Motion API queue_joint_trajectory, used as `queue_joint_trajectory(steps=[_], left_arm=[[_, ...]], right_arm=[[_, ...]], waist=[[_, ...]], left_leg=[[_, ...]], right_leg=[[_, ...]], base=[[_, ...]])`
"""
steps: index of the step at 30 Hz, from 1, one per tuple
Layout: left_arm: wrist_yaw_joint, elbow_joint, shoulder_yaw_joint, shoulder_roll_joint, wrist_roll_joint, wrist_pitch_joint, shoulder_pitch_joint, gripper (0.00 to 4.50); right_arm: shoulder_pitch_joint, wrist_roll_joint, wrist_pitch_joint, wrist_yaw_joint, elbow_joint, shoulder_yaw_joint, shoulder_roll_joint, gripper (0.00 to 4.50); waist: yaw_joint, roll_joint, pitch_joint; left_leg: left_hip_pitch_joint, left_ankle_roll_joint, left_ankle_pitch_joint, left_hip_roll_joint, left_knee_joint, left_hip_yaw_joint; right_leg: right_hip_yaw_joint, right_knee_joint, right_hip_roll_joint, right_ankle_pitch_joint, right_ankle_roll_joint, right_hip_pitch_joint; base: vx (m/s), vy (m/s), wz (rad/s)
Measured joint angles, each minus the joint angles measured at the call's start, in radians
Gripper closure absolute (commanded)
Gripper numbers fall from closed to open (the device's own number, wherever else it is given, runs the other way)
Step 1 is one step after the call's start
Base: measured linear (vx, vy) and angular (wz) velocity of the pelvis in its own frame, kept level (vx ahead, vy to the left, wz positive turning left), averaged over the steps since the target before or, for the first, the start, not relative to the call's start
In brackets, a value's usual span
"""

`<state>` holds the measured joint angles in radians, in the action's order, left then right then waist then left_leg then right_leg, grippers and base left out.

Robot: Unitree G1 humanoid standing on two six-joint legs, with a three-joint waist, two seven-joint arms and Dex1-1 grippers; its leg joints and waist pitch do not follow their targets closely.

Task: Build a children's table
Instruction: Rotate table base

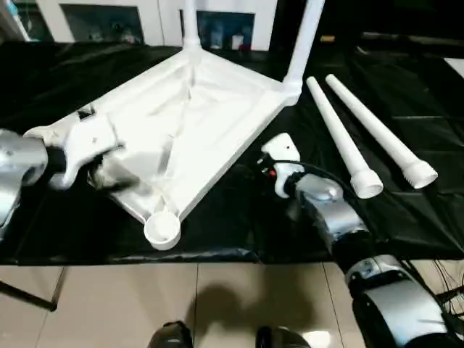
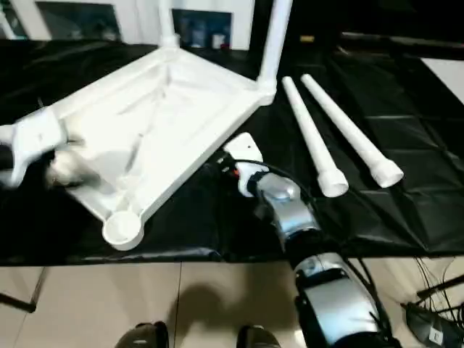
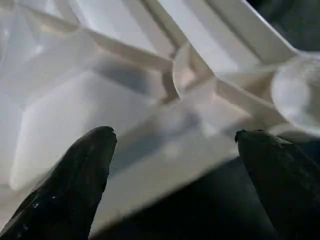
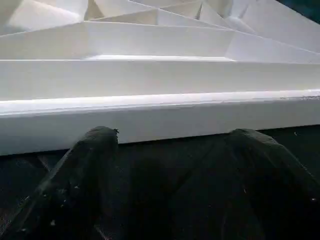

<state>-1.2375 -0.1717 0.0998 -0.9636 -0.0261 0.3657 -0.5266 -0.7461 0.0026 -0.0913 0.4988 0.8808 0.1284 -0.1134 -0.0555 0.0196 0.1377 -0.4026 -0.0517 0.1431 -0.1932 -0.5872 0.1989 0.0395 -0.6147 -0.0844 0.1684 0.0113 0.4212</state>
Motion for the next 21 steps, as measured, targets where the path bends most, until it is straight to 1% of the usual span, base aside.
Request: queue_joint_trajectory(steps=[2,5,6,10,11,13,14,15,17,18,21], left_arm=[[-0.025,0.000,0.007,-0.017,0.001,-0.008,-0.001,0.03],[-0.083,0.000,0.057,-0.036,0.006,-0.046,-0.002,0.03],[-0.102,-0.001,0.076,-0.042,0.015,-0.067,-0.002,0.03],[-0.136,-0.002,0.091,-0.050,0.029,-0.103,-0.002,0.03],[-0.135,-0.002,0.098,-0.047,0.033,-0.121,-0.003,0.03],[-0.129,-0.019,0.106,-0.038,0.047,-0.152,-0.002,0.03],[-0.129,-0.027,0.113,-0.036,0.052,-0.157,-0.002,0.03],[-0.121,-0.037,0.118,-0.018,0.058,-0.172,-0.007,0.03],[-0.105,-0.053,0.138,0.014,0.070,-0.202,-0.019,0.03],[-0.100,-0.071,0.149,0.024,0.077,-0.220,-0.022,0.03],[-0.094,-0.104,0.180,0.034,0.103,-0.270,-0.035,0.03]], right_arm=[[0.001,0.000,0.004,0.011,-0.015,0.000,-0.006,0.58],[0.018,0.003,0.023,0.087,-0.098,0.017,-0.035,0.58],[0.040,0.011,0.045,0.140,-0.160,0.028,-0.058,0.58],[0.094,0.046,0.110,0.275,-0.292,0.051,-0.123,0.58],[0.127,0.067,0.148,0.344,-0.379,0.081,-0.171,0.58],[0.171,0.107,0.225,0.469,-0.521,0.120,-0.263,0.58],[0.179,0.121,0.248,0.505,-0.560,0.127,-0.288,0.58],[0.194,0.143,0.296,0.552,-0.633,0.140,-0.331,0.58],[0.225,0.187,0.378,0.641,-0.767,0.181,-0.427,0.58],[0.235,0.202,0.410,0.675,-0.818,0.190,-0.458,0.58],[0.255,0.213,0.469,0.717,-0.901,0.198,-0.491,0.58]], waist=[[-0.002,0.000,0.000],[-0.005,0.000,0.000],[-0.007,0.000,0.000],[-0.007,0.000,0.000],[-0.010,-0.001,0.001],[-0.014,-0.002,0.001],[-0.014,-0.001,0.000],[-0.013,-0.002,0.000],[-0.021,-0.004,-0.001],[-0.023,-0.003,-0.001],[-0.021,-0.004,-0.002]], left_leg=[[0.000,0.000,0.000,0.000,0.000,0.000],[0.001,0.000,0.000,0.000,0.001,0.000],[0.001,0.000,0.000,0.000,0.001,0.000],[0.001,0.000,0.000,0.000,0.000,0.000],[0.000,0.000,0.000,0.000,0.001,0.000],[0.001,0.000,0.000,0.000,0.001,0.000],[0.001,0.000,0.000,0.000,0.001,0.000],[0.001,0.000,0.000,0.000,0.000,0.000],[0.002,0.000,0.000,0.000,0.001,0.000],[0.002,0.000,0.000,-0.001,0.001,0.000],[0.003,0.000,0.000,-0.001,0.001,0.000]], right_leg=[[0.000,-0.001,0.000,0.000,0.000,0.000],[0.000,-0.001,0.000,0.000,0.000,-0.001],[0.000,-0.001,0.000,0.000,0.000,-0.001],[0.000,-0.001,0.000,0.000,0.000,-0.001],[0.000,-0.001,0.000,0.000,0.000,-0.002],[0.000,-0.001,0.000,0.000,0.000,-0.002],[0.000,-0.001,0.000,0.000,0.000,-0.002],[0.000,-0.001,0.000,0.000,0.000,-0.002],[0.000,-0.001,0.000,0.000,0.000,-0.003],[0.000,-0.001,0.000,0.000,0.000,-0.003],[0.000,-0.002,0.000,0.000,0.000,-0.002]], base=[[0.000,0.000,0.00],[0.000,0.000,0.00],[0.000,0.000,0.00],[0.000,0.000,0.00],[0.000,0.000,0.00],[0.000,0.000,0.00],[0.000,0.000,0.00],[0.000,0.000,0.00],[0.000,0.000,0.00],[0.000,0.000,0.00],[0.000,0.000,0.00]])
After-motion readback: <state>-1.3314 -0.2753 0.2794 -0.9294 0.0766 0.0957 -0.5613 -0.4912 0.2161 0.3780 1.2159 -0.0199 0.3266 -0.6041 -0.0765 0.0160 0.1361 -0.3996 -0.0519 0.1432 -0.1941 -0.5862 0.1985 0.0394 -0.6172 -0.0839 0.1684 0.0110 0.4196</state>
